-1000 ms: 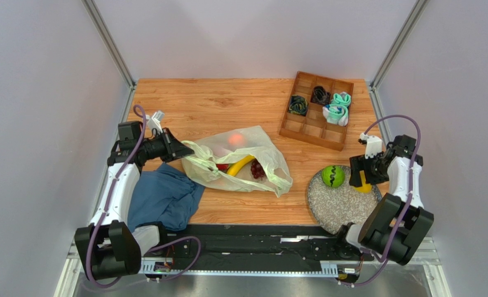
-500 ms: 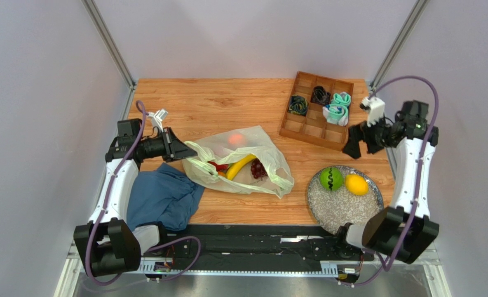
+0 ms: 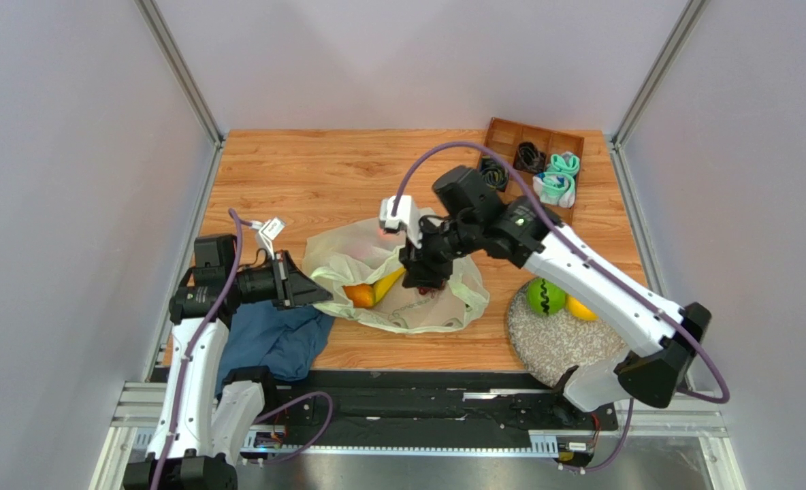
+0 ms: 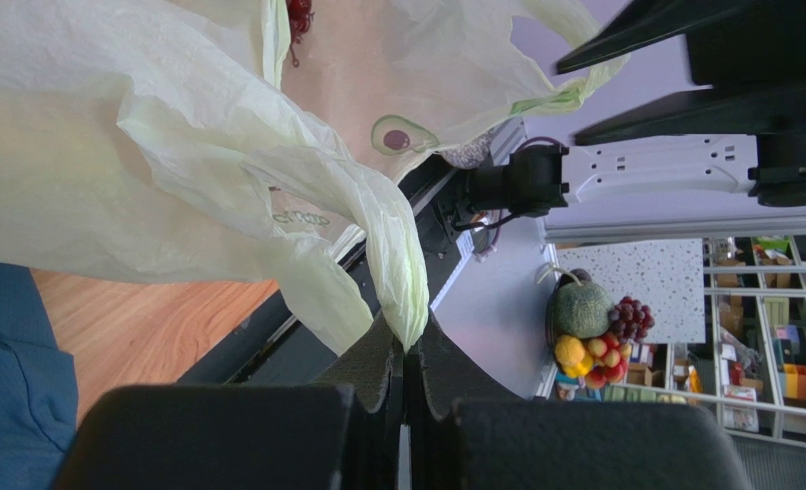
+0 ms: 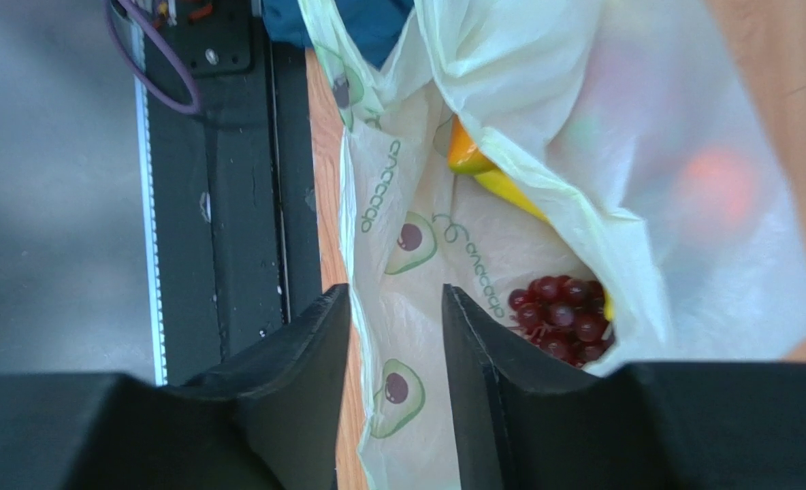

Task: Take the fake fruits out of the plastic bag
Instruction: Take out the fake fruit from the plastic bag, then place the fake fruit on the plate.

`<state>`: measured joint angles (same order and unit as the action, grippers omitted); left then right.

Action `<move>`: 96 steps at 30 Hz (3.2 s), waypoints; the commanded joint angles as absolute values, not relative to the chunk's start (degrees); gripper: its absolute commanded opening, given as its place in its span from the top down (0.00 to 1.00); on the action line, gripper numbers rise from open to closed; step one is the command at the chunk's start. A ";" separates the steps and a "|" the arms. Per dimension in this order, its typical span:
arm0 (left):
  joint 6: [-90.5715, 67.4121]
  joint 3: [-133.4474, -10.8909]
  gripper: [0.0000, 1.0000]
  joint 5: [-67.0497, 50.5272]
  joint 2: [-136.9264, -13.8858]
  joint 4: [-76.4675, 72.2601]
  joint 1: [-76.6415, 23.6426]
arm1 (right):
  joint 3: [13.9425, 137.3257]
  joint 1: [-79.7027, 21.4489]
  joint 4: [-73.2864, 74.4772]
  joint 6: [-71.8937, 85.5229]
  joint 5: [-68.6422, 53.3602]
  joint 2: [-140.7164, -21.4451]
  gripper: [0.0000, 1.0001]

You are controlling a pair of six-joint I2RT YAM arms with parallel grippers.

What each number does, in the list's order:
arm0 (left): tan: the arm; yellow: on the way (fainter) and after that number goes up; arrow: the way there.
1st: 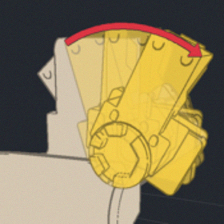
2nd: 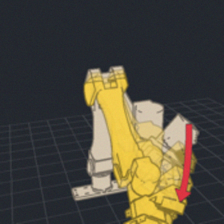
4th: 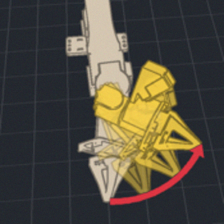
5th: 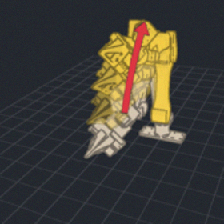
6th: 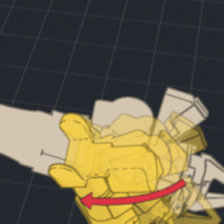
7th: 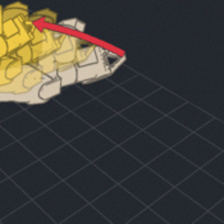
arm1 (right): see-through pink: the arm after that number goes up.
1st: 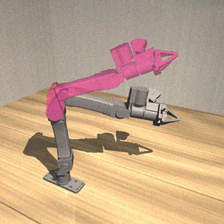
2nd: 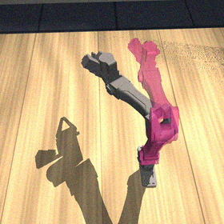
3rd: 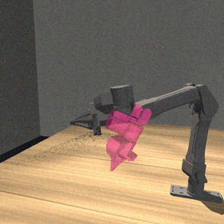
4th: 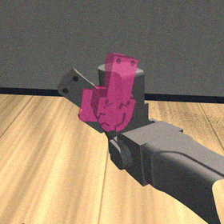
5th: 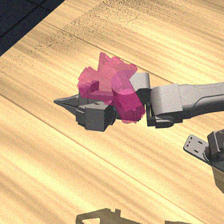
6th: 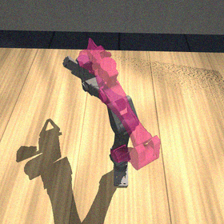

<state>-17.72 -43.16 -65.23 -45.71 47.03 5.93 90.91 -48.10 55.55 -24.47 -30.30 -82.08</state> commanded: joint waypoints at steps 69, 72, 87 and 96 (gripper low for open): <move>-25.31 -37.44 1.00 -65.04 -44.12 32.00 11.25 | 69.63 27.91 66.07 -22.22 -25.66 -64.33 0.73; -25.75 -37.18 1.00 -65.13 -45.44 31.12 11.34 | 66.89 42.77 69.07 -25.30 -26.19 -66.87 0.74; -25.84 -36.83 1.00 -65.57 -44.03 31.64 11.25 | 57.31 51.68 60.30 -30.24 -23.55 -86.83 0.54; -25.05 -37.18 1.00 -65.57 -43.77 32.70 11.25 | 67.04 51.42 74.24 -36.73 -38.48 -81.07 0.00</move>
<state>-25.52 -37.06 -64.82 -44.60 32.77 10.98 59.68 51.79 67.26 -32.08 -29.87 -88.88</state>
